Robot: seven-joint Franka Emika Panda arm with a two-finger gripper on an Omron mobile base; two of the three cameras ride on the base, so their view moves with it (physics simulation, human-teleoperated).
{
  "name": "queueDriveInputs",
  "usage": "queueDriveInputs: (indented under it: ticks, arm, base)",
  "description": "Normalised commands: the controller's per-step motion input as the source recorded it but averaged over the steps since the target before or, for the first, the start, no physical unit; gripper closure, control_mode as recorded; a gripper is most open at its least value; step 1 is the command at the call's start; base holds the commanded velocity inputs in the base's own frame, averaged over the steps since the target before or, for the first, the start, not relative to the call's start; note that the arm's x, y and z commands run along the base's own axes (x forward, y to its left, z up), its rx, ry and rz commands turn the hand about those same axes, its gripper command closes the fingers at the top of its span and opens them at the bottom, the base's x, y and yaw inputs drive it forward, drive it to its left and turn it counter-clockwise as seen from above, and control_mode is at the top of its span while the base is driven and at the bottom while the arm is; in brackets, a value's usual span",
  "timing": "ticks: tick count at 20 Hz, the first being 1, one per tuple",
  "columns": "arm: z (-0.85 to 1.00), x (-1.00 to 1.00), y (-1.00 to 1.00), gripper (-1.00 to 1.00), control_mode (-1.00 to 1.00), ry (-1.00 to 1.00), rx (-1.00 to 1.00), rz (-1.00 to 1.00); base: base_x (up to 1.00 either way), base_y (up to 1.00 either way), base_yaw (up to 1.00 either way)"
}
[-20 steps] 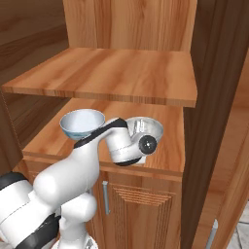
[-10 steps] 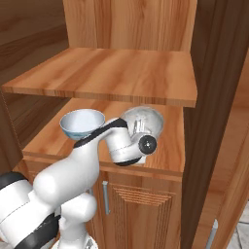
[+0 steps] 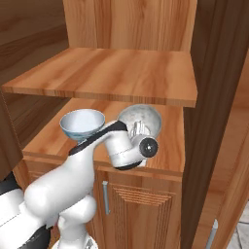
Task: Pick up the bowls from the cabinet and place each bowl in front of a stool on the dining counter.
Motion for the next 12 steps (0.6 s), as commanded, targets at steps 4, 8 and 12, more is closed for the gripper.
queueDriveInputs:
  ticks: [4,8,12]
  arm:
    - [0.19,-0.74,0.0,1.0,-1.0,0.0,0.0,0.0]
    - [0.04,-0.99,0.11,1.0,-1.0,0.04,0.0,0.0]
    - [0.16,-0.98,0.18,1.0,-1.0,0.16,0.0,0.0]
  base:
    - [0.0,0.0,0.0]
    - [0.0,0.0,0.0]
    - [0.0,0.0,0.0]
